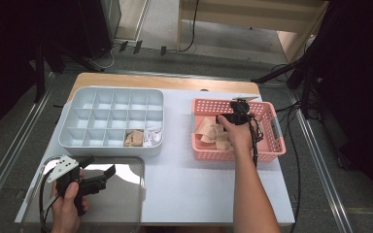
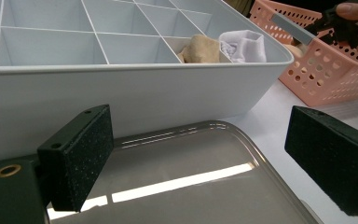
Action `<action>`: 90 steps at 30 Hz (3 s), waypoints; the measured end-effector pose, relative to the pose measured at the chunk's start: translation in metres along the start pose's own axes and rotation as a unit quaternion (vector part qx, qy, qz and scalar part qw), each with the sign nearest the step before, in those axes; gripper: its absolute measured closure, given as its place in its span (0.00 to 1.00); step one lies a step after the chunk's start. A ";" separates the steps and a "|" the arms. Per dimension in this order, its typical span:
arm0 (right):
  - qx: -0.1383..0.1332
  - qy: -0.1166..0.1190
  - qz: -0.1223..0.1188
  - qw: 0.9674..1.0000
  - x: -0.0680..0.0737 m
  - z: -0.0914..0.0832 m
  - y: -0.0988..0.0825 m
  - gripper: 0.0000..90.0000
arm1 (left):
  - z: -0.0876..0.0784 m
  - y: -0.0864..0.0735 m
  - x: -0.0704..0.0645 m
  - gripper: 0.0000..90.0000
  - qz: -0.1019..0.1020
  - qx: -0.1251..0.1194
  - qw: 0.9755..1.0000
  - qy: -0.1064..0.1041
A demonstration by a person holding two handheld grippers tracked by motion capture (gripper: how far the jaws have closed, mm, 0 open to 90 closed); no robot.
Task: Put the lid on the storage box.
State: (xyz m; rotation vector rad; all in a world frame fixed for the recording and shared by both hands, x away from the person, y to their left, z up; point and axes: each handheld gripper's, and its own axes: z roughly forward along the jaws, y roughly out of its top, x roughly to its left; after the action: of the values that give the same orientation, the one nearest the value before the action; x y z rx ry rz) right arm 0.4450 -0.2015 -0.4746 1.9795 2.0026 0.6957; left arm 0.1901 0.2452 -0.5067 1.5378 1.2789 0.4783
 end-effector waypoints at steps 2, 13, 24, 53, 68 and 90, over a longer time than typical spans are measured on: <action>0.013 -0.013 0.005 1.000 -0.001 0.004 0.001 0.20 | 0.000 0.000 0.000 0.09 0.000 0.001 1.000 -0.001; 0.061 -0.087 0.014 0.994 -0.003 0.016 0.001 0.46 | -0.002 0.001 0.001 0.09 -0.004 -0.002 1.000 0.000; 0.033 -0.079 -0.004 0.996 0.000 0.009 0.002 0.86 | -0.003 0.001 0.002 0.09 -0.003 -0.003 1.000 0.001; -0.141 0.017 -0.027 0.990 -0.012 -0.050 -0.014 0.85 | 0.000 -0.001 -0.002 0.09 0.003 0.003 1.000 0.001; -0.176 0.045 -0.035 0.983 -0.019 -0.066 -0.031 0.85 | 0.003 -0.003 -0.006 0.09 0.010 0.008 1.000 -0.002; -0.329 0.081 -0.057 0.939 -0.004 -0.099 -0.073 0.85 | 0.004 -0.004 -0.008 0.09 0.012 0.008 1.000 -0.001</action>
State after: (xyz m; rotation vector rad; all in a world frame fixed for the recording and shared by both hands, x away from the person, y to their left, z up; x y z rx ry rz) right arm 0.3330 -0.2195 -0.4257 1.4349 1.6337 1.3226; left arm 0.1884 0.2364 -0.5091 1.5681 1.2661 0.4821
